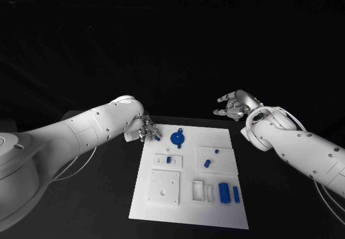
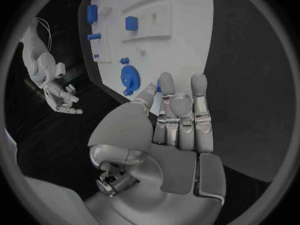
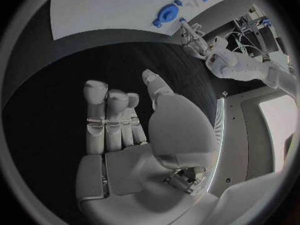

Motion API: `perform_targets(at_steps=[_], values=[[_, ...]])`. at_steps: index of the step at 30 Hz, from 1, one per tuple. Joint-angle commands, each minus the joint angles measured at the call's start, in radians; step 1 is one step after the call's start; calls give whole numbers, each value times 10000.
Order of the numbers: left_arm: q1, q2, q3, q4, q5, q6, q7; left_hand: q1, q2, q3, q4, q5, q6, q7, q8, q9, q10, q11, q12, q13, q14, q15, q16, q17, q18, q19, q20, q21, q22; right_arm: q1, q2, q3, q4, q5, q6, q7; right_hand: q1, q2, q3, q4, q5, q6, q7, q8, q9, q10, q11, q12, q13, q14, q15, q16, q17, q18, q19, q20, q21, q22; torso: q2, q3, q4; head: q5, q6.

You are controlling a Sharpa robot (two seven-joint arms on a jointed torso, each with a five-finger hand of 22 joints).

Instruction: Assemble the parts on the task board

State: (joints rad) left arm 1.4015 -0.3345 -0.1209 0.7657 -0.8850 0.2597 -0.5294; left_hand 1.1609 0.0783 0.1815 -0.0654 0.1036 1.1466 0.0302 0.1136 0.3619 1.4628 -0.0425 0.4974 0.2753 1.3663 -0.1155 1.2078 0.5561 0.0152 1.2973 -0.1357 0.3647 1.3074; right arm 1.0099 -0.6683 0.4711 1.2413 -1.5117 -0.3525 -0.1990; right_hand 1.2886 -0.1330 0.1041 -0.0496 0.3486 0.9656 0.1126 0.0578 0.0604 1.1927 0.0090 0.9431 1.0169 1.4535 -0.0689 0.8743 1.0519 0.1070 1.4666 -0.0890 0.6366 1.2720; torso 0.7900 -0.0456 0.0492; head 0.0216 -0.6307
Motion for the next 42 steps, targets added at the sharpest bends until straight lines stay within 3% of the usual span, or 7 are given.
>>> perform_targets(at_steps=[1,5,8,11,25,29,42], values=[[-72,-14,-31,62,136,185,4,77,165,9,-105,-59,71,-114,329,293,72,-74,58,-23,-22,-56,74,-8,4,-4,-31,54,184,-5,15,4,-3,-42,121,47,-78,38,65,15,-44,76,14,29,5,-52,-49,-7,12,-10,17,7,11,126,504,39,12,3,3,3,-4,9,-18],[-72,-64,-30,133,319,129,14,123,290,193,-257,-266,-395,-334,1798,2876,191,-151,12,-52,16,-126,127,97,-55,11,-98,97,185,-5,23,4,-14,-42,129,48,-98,37,58,17,-54,73,14,26,4,-56,-48,-9,11,-11,18,2,7,128,501,40,-4,-4,-4,9,-3,10,-24],[-72,-166,-28,278,562,74,1,82,322,552,-373,-120,-559,-386,2185,4374,245,-186,18,-40,58,-138,192,223,-57,12,-112,141,185,-5,24,4,-24,-42,136,49,-98,37,58,17,-54,73,14,26,4,-56,-48,-9,11,-11,18,2,7,128,501,40,-4,-4,-19,13,3,5,-9],[-68,-338,-25,533,799,-90,-28,13,255,735,-441,88,-461,-416,2113,4938,291,-202,28,-30,103,-146,252,343,-57,22,-119,179,185,-5,11,4,-31,-42,141,49,-115,34,51,30,-46,92,12,29,5,-63,-48,-17,6,-15,18,-8,1,128,501,40,-8,-6,-43,20,23,-9,-23],[86,-1987,-54,3398,1567,-1801,-267,-56,62,989,-594,464,1,-468,1501,5495,435,-244,82,-50,299,-138,383,724,-10,65,-95,294,178,-15,-100,2,-65,-6,151,42,-115,34,51,30,-46,92,12,29,5,-63,-48,-17,6,-15,18,-8,1,128,501,40,-8,-6,-236,28,194,-93,-185],[94,-2407,-92,4202,1395,-2377,-263,-86,-44,1039,-638,934,158,-501,1429,5511,467,-274,189,-48,406,-149,433,889,15,117,-96,338,182,-41,-117,2,-70,5,159,44,-114,33,43,41,-36,90,12,28,5,-67,-49,-22,2,-14,18,-12,-3,128,500,40,-18,-10,-265,21,211,-104,-249],[97,-2983,-676,5899,-265,-3609,-419,-100,-212,1117,-561,1074,418,-551,1269,5590,495,-316,433,-139,573,-150,446,1264,74,179,-69,435,178,-100,-137,1,-45,21,190,44,-104,28,30,50,-11,89,11,27,5,-74,-48,-31,-5,-19,18,-28,-14,127,498,40,-30,-15,-292,29,256,-53,-394]])
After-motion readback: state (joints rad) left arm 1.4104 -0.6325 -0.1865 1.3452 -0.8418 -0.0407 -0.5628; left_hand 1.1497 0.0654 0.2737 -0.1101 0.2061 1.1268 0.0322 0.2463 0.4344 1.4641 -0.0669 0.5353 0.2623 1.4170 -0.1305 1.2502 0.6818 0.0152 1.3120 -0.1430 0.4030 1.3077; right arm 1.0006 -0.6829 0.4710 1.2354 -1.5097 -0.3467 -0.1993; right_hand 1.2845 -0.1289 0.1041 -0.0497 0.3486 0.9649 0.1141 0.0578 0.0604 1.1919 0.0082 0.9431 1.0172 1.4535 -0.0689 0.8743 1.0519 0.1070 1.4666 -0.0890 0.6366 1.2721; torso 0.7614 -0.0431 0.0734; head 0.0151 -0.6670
